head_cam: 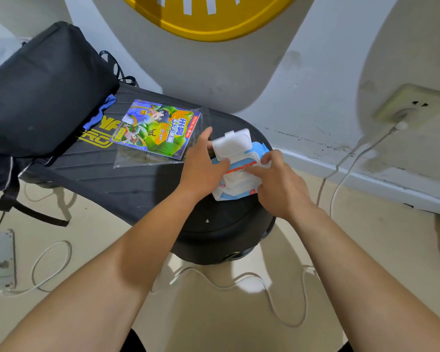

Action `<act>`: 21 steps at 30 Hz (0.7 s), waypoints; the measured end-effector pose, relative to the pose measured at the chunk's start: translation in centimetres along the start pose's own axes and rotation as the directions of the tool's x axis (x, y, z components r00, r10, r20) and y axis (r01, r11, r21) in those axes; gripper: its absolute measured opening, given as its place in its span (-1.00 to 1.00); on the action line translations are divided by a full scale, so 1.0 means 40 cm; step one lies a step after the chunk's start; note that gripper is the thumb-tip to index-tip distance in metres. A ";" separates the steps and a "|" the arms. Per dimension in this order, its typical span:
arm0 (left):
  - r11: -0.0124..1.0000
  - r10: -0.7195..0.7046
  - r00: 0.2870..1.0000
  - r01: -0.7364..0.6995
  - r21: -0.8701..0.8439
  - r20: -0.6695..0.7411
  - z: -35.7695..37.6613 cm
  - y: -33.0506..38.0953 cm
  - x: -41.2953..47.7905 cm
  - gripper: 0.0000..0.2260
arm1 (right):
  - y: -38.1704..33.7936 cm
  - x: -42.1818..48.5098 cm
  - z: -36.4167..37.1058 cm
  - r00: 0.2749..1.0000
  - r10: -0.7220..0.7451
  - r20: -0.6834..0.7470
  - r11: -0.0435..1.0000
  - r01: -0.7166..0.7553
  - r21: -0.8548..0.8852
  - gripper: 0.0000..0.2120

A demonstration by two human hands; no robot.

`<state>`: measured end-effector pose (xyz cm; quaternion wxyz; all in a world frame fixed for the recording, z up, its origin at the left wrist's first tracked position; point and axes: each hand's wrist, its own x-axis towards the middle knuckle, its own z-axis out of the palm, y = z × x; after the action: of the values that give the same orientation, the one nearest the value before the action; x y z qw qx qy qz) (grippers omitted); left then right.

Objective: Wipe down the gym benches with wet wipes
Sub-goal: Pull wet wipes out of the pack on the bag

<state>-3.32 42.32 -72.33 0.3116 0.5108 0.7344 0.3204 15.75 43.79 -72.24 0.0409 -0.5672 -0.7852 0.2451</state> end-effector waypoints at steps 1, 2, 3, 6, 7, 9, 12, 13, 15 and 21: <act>0.997 0.075 0.997 -0.075 0.007 -0.028 -0.009 0.008 -0.011 -0.33 | 0.004 -0.003 -0.009 1.000 -0.014 -0.028 0.999 0.015 0.032 -0.48; 0.986 0.160 0.987 -0.159 0.045 -0.020 -0.016 0.014 -0.023 -0.40 | 0.011 -0.007 -0.022 0.997 -0.037 -0.070 0.998 0.041 0.050 -0.49; 0.963 0.241 0.970 -0.242 0.117 0.021 -0.021 0.019 -0.036 -0.50 | 0.022 -0.012 -0.037 0.992 -0.053 -0.114 0.996 0.060 0.061 -0.50; 0.806 0.361 0.902 -0.430 0.407 0.239 -0.006 0.012 -0.066 -0.67 | 0.068 -0.026 -0.078 0.977 -0.014 -0.214 0.988 0.046 0.146 -0.49; 0.745 0.348 0.887 -0.458 0.485 0.303 0.007 0.008 -0.070 -0.70 | 0.080 -0.034 -0.085 0.974 -0.003 -0.226 0.984 0.043 0.175 -0.48; 0.679 0.319 0.882 -0.468 0.565 0.347 0.022 0.017 -0.069 -0.77 | 0.094 -0.047 -0.091 0.972 0.016 -0.236 0.967 0.045 0.252 -0.50; 0.636 0.284 0.892 -0.450 0.627 0.352 0.025 0.056 -0.062 -0.71 | 0.088 -0.058 -0.095 0.972 0.045 -0.229 0.914 0.052 0.403 -0.56; 0.630 0.271 0.894 -0.444 0.636 0.356 0.026 0.071 -0.065 -0.70 | 0.081 -0.060 -0.097 0.972 0.050 -0.230 0.895 0.059 0.442 -0.57; 0.734 0.222 0.920 -0.376 0.566 0.324 0.029 0.091 -0.074 -0.76 | 0.070 -0.064 -0.103 0.970 0.058 -0.236 0.860 0.072 0.505 -0.57; 0.962 0.066 0.945 0.024 -0.271 0.321 0.071 0.152 -0.113 -0.73 | 0.045 -0.080 -0.112 0.952 0.148 -0.269 0.736 0.076 0.673 -0.77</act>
<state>3.54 40.13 -68.64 0.4924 0.5173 0.6162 0.3320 19.96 42.83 -68.41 0.3598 -0.5593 -0.6150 0.4236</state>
